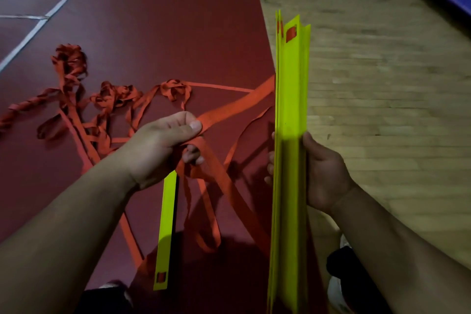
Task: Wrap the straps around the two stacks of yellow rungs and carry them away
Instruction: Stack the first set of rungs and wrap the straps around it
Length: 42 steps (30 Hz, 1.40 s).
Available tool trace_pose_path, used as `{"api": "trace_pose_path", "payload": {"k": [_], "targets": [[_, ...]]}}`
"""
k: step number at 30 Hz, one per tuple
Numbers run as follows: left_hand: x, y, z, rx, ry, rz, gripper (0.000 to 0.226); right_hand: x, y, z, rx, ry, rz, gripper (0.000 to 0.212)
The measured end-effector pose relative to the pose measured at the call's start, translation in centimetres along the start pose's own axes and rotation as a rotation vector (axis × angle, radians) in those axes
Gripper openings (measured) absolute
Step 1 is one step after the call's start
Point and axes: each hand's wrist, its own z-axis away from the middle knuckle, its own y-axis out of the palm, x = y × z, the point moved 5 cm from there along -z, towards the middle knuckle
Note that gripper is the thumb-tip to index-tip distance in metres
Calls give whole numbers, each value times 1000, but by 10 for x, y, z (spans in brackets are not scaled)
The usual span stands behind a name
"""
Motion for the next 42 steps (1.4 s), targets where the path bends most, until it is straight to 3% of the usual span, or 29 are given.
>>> {"api": "trace_pose_path", "payload": {"k": [9, 13, 17, 21, 23, 31, 36, 39, 42], "targets": [[11, -4, -3, 8, -39, -57, 22, 3, -5, -2, -36, -10, 81, 85], [16, -7, -3, -18, -72, -125, 23, 10, -10, 1, -102, 35, 10, 72], [14, -5, -1, -12, -78, -136, 23, 8, -9, 4, -97, 27, 93, 62], [14, -1, -1, 21, -82, -135, 21, 1, -13, 1, -95, 1, 149, 90], [14, 4, 1, 55, -83, -137, 21, -1, -9, 3, -83, 12, 105, 92], [19, 6, 0, 76, -110, -235, 23, -4, 0, 2, 25, 37, 17, 83], [16, 6, 2, 71, -120, -292, 20, -1, 7, 9, 111, 44, 25, 56], [17, 11, 4, 115, -147, -371, 18, 6, 5, 9, -22, -5, 175, 37], [21, 18, 5, 114, -196, -446, 18, 11, 5, 6, -125, -42, 313, 32]]}}
